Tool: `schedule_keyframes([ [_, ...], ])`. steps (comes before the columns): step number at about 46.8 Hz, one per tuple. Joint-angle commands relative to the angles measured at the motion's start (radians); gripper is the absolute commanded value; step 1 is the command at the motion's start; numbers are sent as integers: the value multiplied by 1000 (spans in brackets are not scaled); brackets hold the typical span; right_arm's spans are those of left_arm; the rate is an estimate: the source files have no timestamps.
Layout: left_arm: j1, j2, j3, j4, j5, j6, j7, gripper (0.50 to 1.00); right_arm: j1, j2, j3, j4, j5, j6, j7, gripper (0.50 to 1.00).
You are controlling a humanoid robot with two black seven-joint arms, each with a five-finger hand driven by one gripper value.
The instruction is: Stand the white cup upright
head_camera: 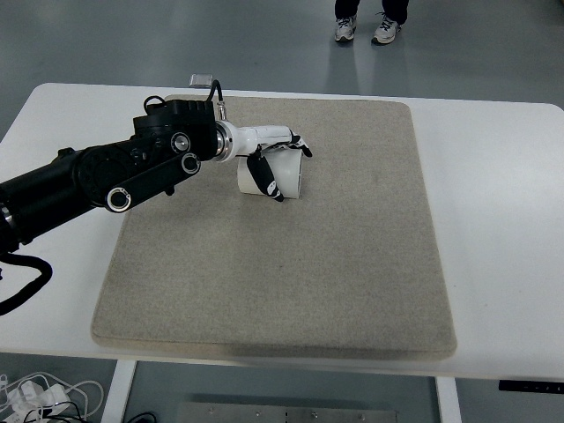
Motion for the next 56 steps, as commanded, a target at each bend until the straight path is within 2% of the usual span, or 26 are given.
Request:
schedule_keyframes([
  [1,-1,0,0,0,-2,3,2,750,1,0,0,0,0,0,0,952],
  [4,0,2,0,0,-4,4,0,729,1,0,0,0,0,0,0,952],
  [6,0,2,-1,0,-5,4,0,667,-1,0,0,0,0,0,0,952],
  [8,2,3,-1,0,-7,6,0,568,1,0,0,0,0,0,0,952],
  [10,2,6,-6,0,-8,6,-1,510,1,0,0,0,0,0,0,952],
  [11,2,8,-12,0,-8,4,-3,500,1,0,0,0,0,0,0,952],
  [18,-3,9,-29,5,-28,7,-11,500,1,0,0,0,0,0,0,952],
  [28,5,17,-164,67,-111,-6,-54,500,1,0,0,0,0,0,0,952],
  [33,8,22,-187,109,-217,-5,-115,500,1,0,0,0,0,0,0,952],
  [40,11,39,-190,179,-335,-5,-257,500,1,0,0,-2,0,0,0,952],
  [44,49,37,-198,212,-410,9,-333,500,1,0,0,0,0,0,0,952],
  [48,97,37,-251,216,-488,18,-371,500,1,0,0,0,0,0,0,952],
  [52,159,39,-331,216,-530,9,-385,500,1,0,0,0,0,0,0,952],
  [56,210,40,-397,212,-531,-8,-434,500,-1,0,0,0,0,0,0,952],
])
